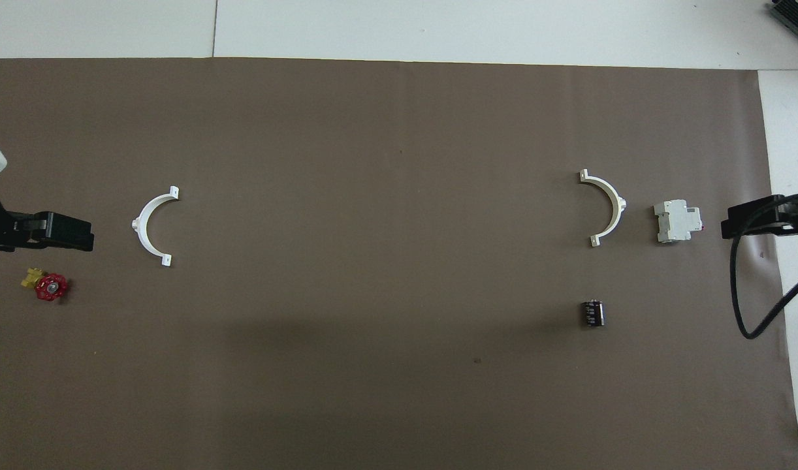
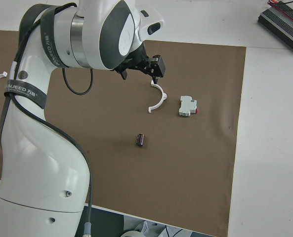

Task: Assemble drain pipe with both arms
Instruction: 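Reach the right gripper toward the white half-ring nearest it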

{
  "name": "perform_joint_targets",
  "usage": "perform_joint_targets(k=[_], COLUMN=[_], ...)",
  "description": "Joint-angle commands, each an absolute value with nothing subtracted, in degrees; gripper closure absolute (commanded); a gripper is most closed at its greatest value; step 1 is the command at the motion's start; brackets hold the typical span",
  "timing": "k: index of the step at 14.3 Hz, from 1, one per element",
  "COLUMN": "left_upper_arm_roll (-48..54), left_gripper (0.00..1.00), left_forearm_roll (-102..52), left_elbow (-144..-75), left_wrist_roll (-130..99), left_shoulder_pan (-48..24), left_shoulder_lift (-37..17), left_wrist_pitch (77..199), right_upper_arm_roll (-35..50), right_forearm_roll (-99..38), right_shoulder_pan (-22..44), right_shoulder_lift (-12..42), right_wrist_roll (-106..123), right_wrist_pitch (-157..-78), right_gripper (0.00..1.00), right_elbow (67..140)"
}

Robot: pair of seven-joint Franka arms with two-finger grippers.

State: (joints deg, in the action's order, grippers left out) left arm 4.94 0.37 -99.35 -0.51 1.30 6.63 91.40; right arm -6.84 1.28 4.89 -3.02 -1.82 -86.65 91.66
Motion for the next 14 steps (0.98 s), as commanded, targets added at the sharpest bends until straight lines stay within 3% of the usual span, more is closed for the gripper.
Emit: perform_joint_targets(k=[1,4,7,11,14], left_upper_arm_roll=[5.3,5.3,5.3,5.3,5.3], left_gripper=[0.0,0.0,0.0,0.0,0.0], left_forearm_roll=[-0.4,-0.4,-0.4,-0.4,-0.4], left_elbow=[-99.7,-99.7,-99.8,-99.8,-99.8], left_wrist_roll=[0.1,0.2,0.2,0.2,0.2], left_shoulder_pan=[1.8,1.8,1.8,1.8,1.8], left_shoulder_lift=[7.4,7.4,7.4,7.4,7.4], left_wrist_pitch=[92.2,92.2,92.2,92.2,92.2], right_upper_arm_roll=[-6.7,-6.7,-6.8,-6.7,-6.7], right_forearm_roll=[1.6,1.3,1.1,0.7,-0.3], right_shoulder_pan=[4.2,4.2,4.4,4.7,3.8], right_shoulder_lift=[-3.4,-3.7,-7.1,-5.2,0.1], right_wrist_roll=[-0.9,-1.1,-0.5,0.3,5.9], right_wrist_pitch=[-87.5,-87.7,-95.6,-105.4,-114.3], right_gripper=[0.0,0.0,0.0,0.0,0.0], right_elbow=[92.6,92.9,101.1,105.0,107.7])
